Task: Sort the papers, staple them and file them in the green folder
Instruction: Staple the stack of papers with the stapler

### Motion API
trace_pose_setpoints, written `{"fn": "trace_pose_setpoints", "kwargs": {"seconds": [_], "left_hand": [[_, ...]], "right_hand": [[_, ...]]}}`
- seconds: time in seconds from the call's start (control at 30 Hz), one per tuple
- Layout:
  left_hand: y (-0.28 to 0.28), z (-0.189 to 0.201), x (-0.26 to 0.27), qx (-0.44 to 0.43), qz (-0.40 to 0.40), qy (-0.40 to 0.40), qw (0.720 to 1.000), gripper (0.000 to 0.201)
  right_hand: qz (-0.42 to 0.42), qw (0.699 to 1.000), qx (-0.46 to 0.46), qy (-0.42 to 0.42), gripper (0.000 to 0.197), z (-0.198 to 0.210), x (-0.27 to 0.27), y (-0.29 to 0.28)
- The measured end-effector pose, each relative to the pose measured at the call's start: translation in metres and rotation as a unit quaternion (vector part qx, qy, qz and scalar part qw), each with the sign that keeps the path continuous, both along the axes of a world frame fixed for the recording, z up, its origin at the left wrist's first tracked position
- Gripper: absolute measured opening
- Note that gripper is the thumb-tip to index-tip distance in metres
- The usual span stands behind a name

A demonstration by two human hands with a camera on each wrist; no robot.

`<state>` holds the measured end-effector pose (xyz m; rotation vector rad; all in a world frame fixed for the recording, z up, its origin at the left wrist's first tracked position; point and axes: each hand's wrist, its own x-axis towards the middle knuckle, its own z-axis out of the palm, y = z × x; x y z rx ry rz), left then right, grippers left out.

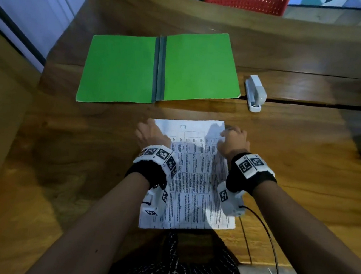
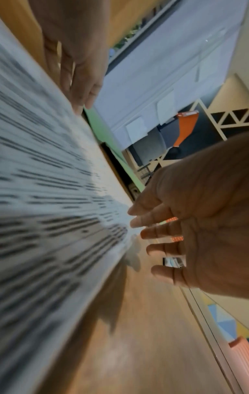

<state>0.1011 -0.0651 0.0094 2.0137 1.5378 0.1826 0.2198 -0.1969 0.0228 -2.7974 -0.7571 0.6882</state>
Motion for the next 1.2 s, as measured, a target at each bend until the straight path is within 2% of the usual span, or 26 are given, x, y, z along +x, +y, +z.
{"fn": "trace_pose_setpoints", "kwargs": {"seconds": [0.13, 0.2, 0.27, 0.4, 0.5, 0.6, 0.83, 0.97, 1.07, 1.13, 1.2], "left_hand": [[-0.011, 0.012, 0.045, -0.009, -0.155, -0.063, 0.986, 0.024], [-0.019, 0.014, 0.066, -0.016, -0.214, -0.065, 0.975, 0.023], [-0.023, 0.014, 0.084, -0.027, -0.265, -0.021, 0.964, 0.029], [-0.023, 0.002, 0.100, -0.028, -0.361, 0.118, 0.925, 0.052], [-0.027, -0.012, 0.097, 0.012, -0.362, 0.127, 0.923, 0.052], [-0.029, -0.021, 0.095, 0.046, -0.358, 0.112, 0.926, 0.045], [-0.026, -0.025, 0.101, 0.011, -0.325, 0.095, 0.941, 0.045], [-0.023, -0.023, 0.100, -0.003, -0.322, 0.094, 0.942, 0.047], [-0.019, -0.019, 0.098, -0.050, -0.326, 0.081, 0.940, 0.051], [-0.010, -0.016, 0.094, -0.089, -0.308, 0.049, 0.946, 0.053], [0.000, -0.011, 0.083, -0.084, -0.264, 0.030, 0.960, 0.054]], "right_hand": [[-0.074, 0.994, 0.065, -0.041, 0.035, 0.016, 0.047, 0.003], [-0.101, 0.988, 0.088, -0.075, 0.034, 0.020, 0.074, 0.005], [-0.107, 0.986, 0.086, -0.091, 0.040, 0.023, 0.100, 0.010], [-0.111, 0.987, 0.066, -0.095, 0.053, 0.031, 0.143, 0.027], [-0.110, 0.991, 0.037, -0.069, 0.054, 0.026, 0.167, 0.039], [-0.133, 0.990, 0.036, 0.001, 0.053, 0.014, 0.184, 0.047], [-0.182, 0.983, 0.034, 0.018, 0.058, -0.002, 0.194, 0.048], [-0.241, 0.964, 0.112, 0.027, 0.054, -0.003, 0.174, 0.043], [-0.278, 0.944, 0.175, 0.028, 0.045, 0.002, 0.150, 0.028], [-0.306, 0.925, 0.224, 0.020, 0.040, 0.007, 0.131, 0.018], [-0.326, 0.899, 0.293, 0.024, 0.031, 0.016, 0.109, 0.010]]}}
